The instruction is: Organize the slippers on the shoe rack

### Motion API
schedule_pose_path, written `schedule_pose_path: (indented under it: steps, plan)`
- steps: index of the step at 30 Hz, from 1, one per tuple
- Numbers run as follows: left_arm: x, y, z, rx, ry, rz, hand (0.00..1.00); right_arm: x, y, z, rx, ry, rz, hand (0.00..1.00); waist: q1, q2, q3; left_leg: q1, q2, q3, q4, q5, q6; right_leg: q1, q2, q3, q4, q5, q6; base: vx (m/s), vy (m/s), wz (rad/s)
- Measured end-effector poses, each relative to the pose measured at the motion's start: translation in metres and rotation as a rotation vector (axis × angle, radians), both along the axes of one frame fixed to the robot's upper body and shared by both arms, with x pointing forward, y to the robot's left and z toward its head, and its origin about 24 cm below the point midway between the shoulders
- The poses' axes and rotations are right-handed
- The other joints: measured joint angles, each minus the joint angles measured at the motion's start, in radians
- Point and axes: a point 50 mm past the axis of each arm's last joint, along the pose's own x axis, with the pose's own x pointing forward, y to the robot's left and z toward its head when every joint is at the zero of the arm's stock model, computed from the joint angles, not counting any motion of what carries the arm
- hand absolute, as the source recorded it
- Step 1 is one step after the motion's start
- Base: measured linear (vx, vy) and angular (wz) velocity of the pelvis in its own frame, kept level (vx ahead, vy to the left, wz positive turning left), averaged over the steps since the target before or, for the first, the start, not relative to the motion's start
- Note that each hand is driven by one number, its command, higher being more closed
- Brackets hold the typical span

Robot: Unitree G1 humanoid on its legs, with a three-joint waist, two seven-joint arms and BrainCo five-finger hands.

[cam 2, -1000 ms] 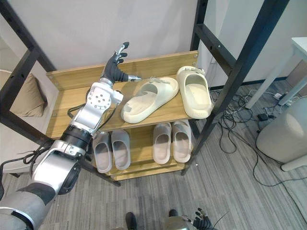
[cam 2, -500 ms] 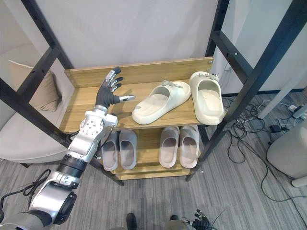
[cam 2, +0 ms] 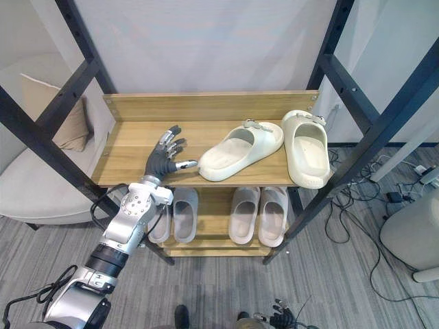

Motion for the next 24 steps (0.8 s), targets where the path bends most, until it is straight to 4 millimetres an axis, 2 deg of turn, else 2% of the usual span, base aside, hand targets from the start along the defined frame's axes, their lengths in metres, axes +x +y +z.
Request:
schedule_pose_path:
  steps: [9, 24]
  plan:
    - [-0.012, -0.036, -0.007, -0.096, 0.056, -0.137, 0.0, 0.0, 0.002, -0.001, 0.001, 0.012, 0.006, 0.0, 0.0, -0.016, -0.01, 0.008, -0.007, -0.007, 0.0, -0.001, -0.001, 0.012, -0.003, -0.008, -0.003, -0.004, 0.005, 0.0, 0.002, 0.02]
    - [-0.022, -0.069, -0.013, -0.071, 0.084, -0.263, 0.0, 0.009, 0.003, -0.004, 0.005, 0.033, 0.006, 0.0, -0.001, -0.03, -0.019, 0.016, -0.007, 0.021, 0.0, -0.003, 0.0, 0.011, -0.008, 0.016, -0.01, 0.008, 0.01, -0.01, 0.008, -0.05]
